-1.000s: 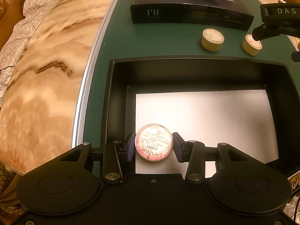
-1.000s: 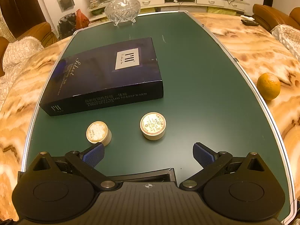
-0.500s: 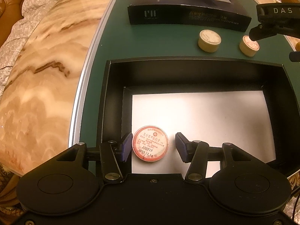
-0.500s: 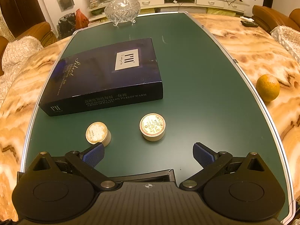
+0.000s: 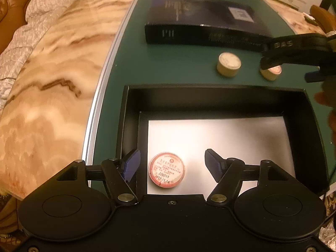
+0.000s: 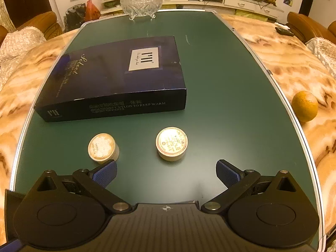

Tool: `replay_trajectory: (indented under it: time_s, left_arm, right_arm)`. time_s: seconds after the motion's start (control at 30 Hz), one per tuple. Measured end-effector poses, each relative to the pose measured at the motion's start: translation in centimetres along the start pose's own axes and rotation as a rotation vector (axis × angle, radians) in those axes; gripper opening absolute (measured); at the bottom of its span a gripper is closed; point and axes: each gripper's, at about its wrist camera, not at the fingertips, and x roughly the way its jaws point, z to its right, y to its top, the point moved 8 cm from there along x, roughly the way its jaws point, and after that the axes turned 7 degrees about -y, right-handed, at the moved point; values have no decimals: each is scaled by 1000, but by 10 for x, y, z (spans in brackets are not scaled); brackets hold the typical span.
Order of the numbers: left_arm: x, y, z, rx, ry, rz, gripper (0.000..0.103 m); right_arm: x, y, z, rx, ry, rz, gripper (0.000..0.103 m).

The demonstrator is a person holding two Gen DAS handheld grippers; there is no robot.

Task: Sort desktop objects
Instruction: 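Lower the pink-labelled tin onto the tray's white paper and open the left tool, then grasp a cream tin with the right tool and lift it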

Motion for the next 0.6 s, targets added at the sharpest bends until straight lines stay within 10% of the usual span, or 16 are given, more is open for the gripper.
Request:
replay_trajectory:
  time_s: [0.6]
  left_arm:
    - [-4, -4, -9, -30, -30, 17, 68]
  right_arm:
    - [40, 10, -6, -2, -1, -41, 78]
